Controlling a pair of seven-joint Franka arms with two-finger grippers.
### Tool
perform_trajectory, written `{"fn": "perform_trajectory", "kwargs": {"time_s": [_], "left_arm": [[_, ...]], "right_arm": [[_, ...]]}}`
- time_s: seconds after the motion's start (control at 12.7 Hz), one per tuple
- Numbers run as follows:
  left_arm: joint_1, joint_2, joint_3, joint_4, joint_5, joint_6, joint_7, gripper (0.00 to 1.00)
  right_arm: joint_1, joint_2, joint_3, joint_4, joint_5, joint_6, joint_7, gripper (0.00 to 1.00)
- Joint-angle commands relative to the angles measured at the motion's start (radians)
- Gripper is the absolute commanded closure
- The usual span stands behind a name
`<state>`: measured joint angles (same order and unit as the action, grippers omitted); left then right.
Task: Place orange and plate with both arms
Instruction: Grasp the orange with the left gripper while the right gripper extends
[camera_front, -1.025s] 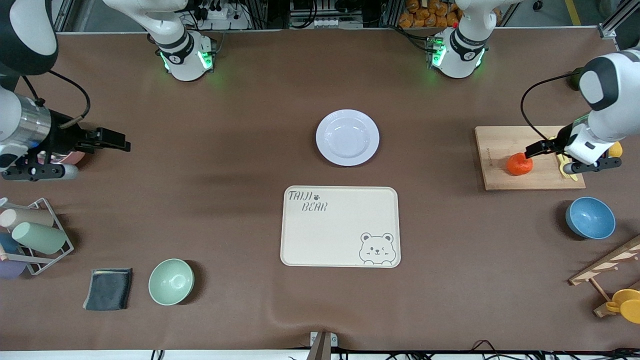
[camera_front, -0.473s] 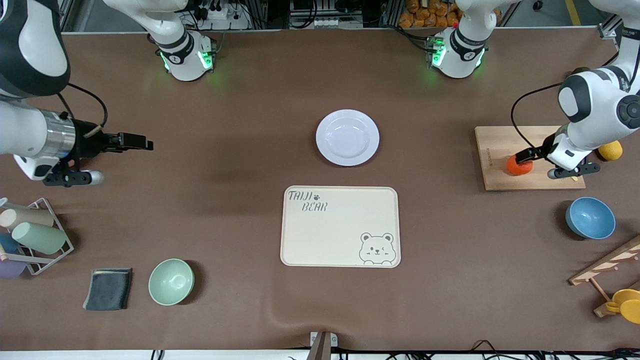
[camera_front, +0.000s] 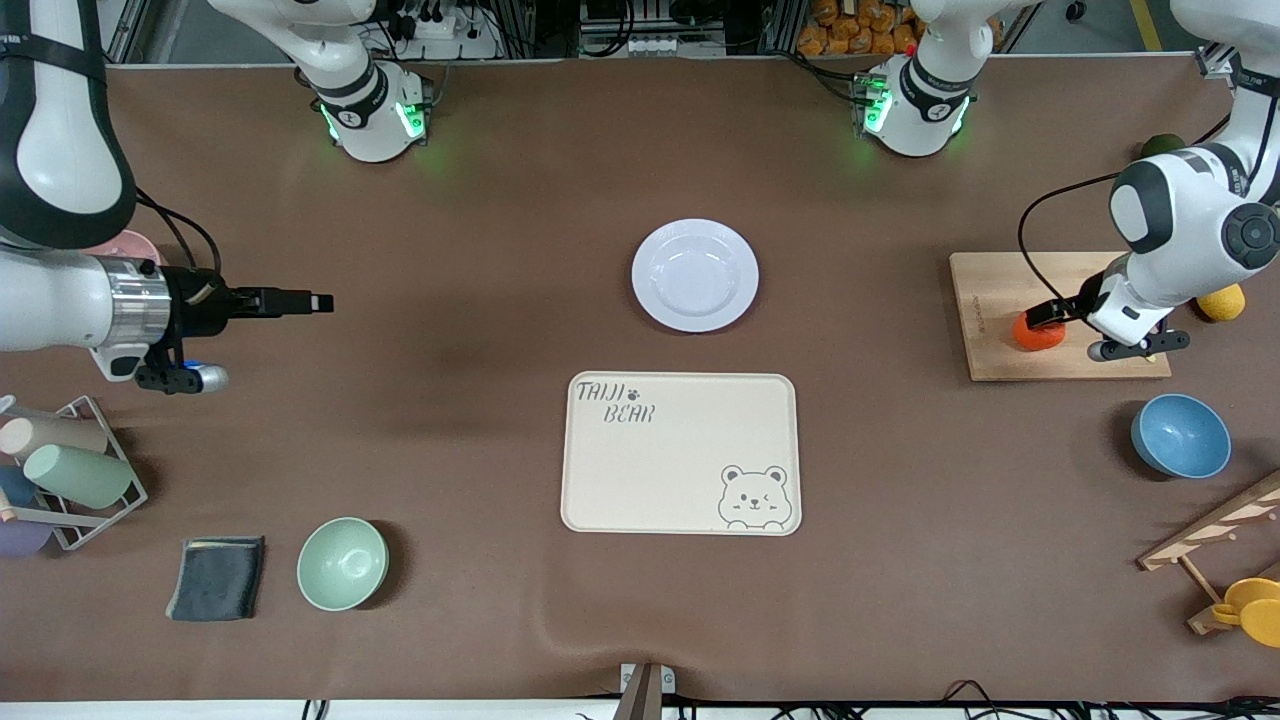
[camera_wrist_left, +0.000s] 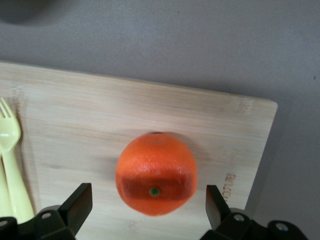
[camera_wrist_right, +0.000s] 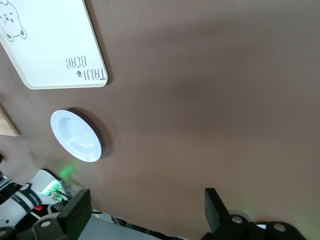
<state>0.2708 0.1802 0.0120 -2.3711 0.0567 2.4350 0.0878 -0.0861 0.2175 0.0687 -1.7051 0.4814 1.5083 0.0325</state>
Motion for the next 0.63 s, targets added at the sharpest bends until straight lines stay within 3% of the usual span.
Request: {"fn": "perform_trajectory", "kwargs": {"time_s": [0.0,0.39,0.47,0.55], "left_arm": [[0.014,0.038,-0.007,0.004,0.017,0.038,0.016,0.00],[0.014,0.087,-0.007,0.013,0.015,0.059,0.015,0.00],[0.014,0.087,-0.009,0.013,0.015,0.059,0.015,0.08],[0.010,0.088,-0.007,0.016,0.015,0.059,0.000,0.35]], "right_arm": [[-0.014,-0.013,0.008,-0.094,0.106,0.056,-0.009,0.00],[0.006,0.002,0.010,-0.162,0.176,0.115,-0.039,0.00],[0.006,0.010,0.010,-0.166,0.192,0.116,-0.052,0.00],[0.005,0.019,0.010,-0.169,0.201,0.115,-0.080,0.00]]}}
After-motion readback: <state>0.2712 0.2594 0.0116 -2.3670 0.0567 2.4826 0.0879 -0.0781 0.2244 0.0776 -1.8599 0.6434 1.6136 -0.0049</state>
